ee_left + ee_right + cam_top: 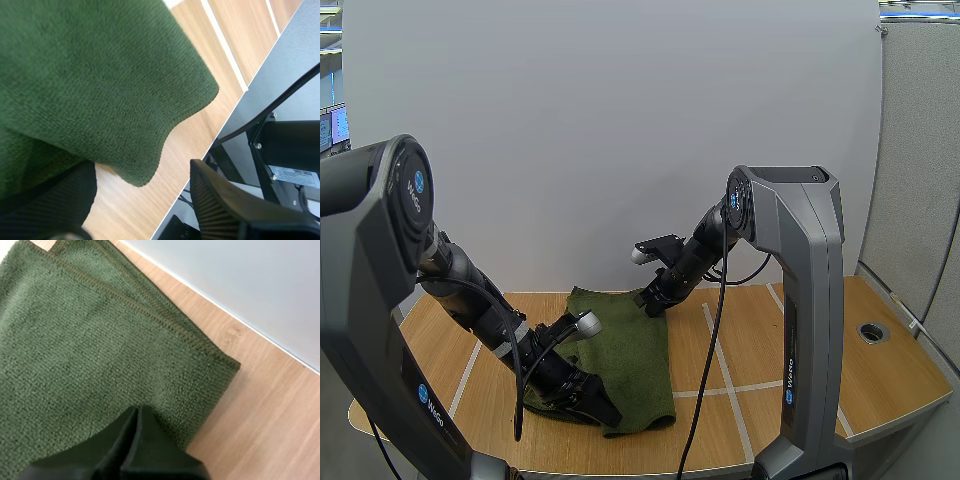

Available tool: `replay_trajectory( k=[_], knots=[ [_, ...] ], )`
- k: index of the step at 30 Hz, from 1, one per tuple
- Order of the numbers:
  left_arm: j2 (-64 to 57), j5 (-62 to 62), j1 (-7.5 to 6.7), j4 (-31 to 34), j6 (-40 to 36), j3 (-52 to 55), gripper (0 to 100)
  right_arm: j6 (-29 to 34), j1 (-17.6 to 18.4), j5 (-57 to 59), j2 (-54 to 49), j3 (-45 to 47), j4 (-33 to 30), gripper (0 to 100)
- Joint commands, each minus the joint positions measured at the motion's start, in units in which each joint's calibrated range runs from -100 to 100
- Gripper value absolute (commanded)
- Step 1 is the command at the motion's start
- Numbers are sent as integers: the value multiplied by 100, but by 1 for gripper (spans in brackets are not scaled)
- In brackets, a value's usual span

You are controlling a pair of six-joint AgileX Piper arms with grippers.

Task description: Fold the towel

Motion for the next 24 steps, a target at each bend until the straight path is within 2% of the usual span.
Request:
replay_trajectory(
  k=[1,10,14,24],
  knots=[
    [433,124,-25,-169,98,-41,87,-34,-26,-28,-191,-32,20,0],
    [508,63,-25,-269,143,-42,86,-34,-26,-44,-229,-32,20,0],
    [508,63,-25,-259,143,-42,82,-34,-26,-270,-231,24,20,0],
    [508,132,-25,-259,143,-42,82,-34,-26,-361,-12,52,20,0]
  ],
)
